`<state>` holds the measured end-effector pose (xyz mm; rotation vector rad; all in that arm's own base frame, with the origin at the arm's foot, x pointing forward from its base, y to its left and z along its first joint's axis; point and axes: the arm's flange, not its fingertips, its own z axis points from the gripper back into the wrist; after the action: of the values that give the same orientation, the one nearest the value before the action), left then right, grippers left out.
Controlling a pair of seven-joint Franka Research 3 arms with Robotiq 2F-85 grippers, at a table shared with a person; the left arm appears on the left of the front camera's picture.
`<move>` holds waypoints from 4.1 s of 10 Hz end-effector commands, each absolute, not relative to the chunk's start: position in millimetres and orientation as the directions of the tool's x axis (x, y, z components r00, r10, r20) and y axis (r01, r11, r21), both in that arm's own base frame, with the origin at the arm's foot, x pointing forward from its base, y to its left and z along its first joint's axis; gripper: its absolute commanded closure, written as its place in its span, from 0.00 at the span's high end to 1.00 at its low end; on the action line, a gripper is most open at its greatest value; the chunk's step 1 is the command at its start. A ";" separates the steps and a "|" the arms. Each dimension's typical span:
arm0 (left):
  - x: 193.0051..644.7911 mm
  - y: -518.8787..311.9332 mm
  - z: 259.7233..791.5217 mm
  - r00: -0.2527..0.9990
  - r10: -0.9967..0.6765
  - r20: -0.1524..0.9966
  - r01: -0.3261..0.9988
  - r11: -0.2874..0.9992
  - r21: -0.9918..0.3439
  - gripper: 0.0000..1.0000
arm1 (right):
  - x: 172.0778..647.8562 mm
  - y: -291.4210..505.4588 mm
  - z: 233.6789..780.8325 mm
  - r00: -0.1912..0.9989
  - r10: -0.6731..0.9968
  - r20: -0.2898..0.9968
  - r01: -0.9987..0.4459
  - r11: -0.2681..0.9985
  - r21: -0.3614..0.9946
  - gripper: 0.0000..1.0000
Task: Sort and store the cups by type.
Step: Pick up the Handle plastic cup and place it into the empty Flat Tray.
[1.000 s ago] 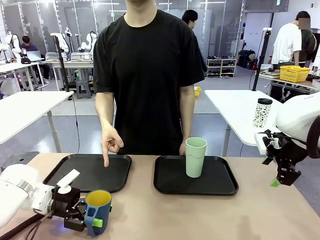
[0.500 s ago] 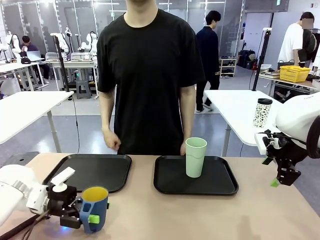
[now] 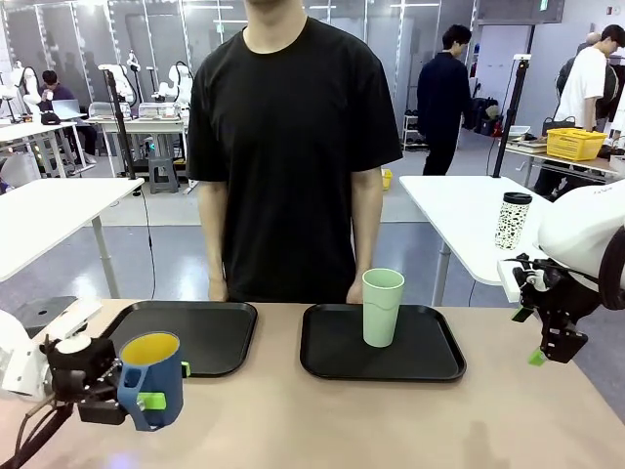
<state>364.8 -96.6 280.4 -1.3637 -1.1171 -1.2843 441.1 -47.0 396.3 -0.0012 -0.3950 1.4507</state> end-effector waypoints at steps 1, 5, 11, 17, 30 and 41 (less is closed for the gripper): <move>360.6 -90.4 290.2 0.032 0.030 0.999 0.991 -0.134 -0.028 0.33 | 439.4 -46.5 395.8 0.078 0.964 0.252 -0.959 0.142 -0.244 1.00; 364.0 -93.0 286.4 0.027 0.022 0.999 0.988 -0.150 -0.023 0.33 | 439.4 -46.5 395.8 0.078 0.964 0.252 -0.959 0.142 -0.244 1.00; 406.6 -88.5 294.0 -0.013 0.033 0.999 0.994 -0.112 0.017 0.71 | 439.4 -46.5 395.8 0.078 0.964 0.252 -0.959 0.142 -0.244 1.00; 575.8 -75.8 327.9 -0.028 -0.040 0.999 1.000 -0.001 0.028 0.71 | 439.4 -46.5 395.8 0.078 0.964 0.252 -0.959 0.142 -0.244 1.00; 628.7 -33.3 333.0 -0.075 -0.074 0.994 0.996 -0.053 0.071 0.71 | 439.4 -46.5 395.8 0.078 0.964 0.252 -0.959 0.142 -0.244 1.00; 698.8 19.0 260.5 -0.097 -0.007 0.995 0.994 -0.044 0.096 0.71 | 439.4 -46.5 395.8 0.078 0.964 0.252 -0.959 0.142 -0.244 1.00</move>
<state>689.0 14.9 264.9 -1.1568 -1.2350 -1.3085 440.9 -46.8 396.1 -0.0013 -0.3951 1.4509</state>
